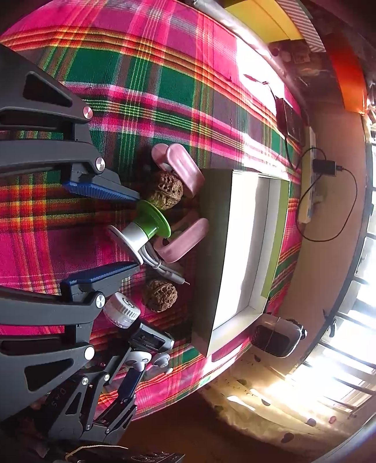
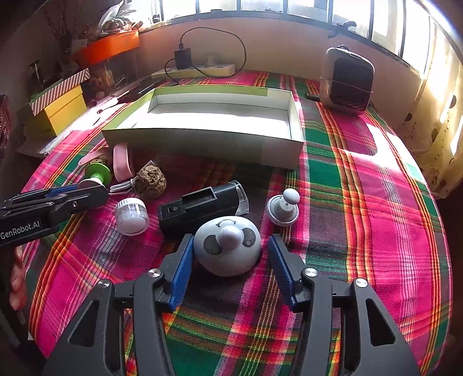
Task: Organize objects
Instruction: 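Move the right gripper to the white dome and close on it, then carry the white dome with the right gripper into the white box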
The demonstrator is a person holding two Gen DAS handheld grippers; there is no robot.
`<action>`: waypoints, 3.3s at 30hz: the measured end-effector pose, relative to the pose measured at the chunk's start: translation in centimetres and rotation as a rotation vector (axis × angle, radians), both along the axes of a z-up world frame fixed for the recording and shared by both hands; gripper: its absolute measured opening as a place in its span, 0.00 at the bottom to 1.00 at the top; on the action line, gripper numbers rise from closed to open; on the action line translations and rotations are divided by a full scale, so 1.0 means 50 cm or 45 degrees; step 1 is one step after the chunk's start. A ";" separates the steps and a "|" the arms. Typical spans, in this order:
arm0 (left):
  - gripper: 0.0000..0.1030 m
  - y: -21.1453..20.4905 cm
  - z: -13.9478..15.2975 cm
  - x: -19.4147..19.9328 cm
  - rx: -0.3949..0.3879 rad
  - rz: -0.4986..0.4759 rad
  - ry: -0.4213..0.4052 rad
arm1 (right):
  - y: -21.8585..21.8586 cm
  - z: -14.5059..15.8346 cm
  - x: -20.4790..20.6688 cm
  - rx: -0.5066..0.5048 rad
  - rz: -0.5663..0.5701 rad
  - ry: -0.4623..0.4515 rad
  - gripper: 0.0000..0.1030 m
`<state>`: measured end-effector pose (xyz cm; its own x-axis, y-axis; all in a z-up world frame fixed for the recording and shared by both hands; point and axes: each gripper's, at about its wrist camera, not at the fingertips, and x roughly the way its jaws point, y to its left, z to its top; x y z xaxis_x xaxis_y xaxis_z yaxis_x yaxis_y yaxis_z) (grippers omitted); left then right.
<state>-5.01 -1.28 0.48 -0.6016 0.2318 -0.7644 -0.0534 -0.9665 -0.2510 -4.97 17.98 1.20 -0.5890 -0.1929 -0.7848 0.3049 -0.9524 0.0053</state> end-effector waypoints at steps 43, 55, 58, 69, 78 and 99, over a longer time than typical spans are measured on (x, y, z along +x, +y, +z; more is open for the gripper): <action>0.38 -0.006 0.135 -0.105 -0.037 -0.107 0.157 | -0.017 0.141 -0.122 -0.084 0.083 0.135 0.47; 0.38 -0.013 0.099 -0.239 -0.035 -0.112 0.087 | -0.024 0.104 -0.275 -0.068 0.055 0.045 0.47; 0.38 -0.010 0.077 -0.267 -0.068 -0.106 0.048 | -0.026 0.079 -0.309 -0.058 0.038 0.013 0.47; 0.38 0.003 0.040 -0.322 -0.096 -0.106 -0.003 | -0.029 0.022 -0.381 -0.022 0.027 -0.054 0.47; 0.38 0.011 0.025 -0.339 -0.129 -0.104 -0.017 | -0.038 0.021 -0.396 -0.003 0.040 -0.051 0.47; 0.39 0.027 0.018 -0.342 -0.239 -0.116 -0.025 | -0.056 0.011 -0.406 0.090 0.016 -0.081 0.47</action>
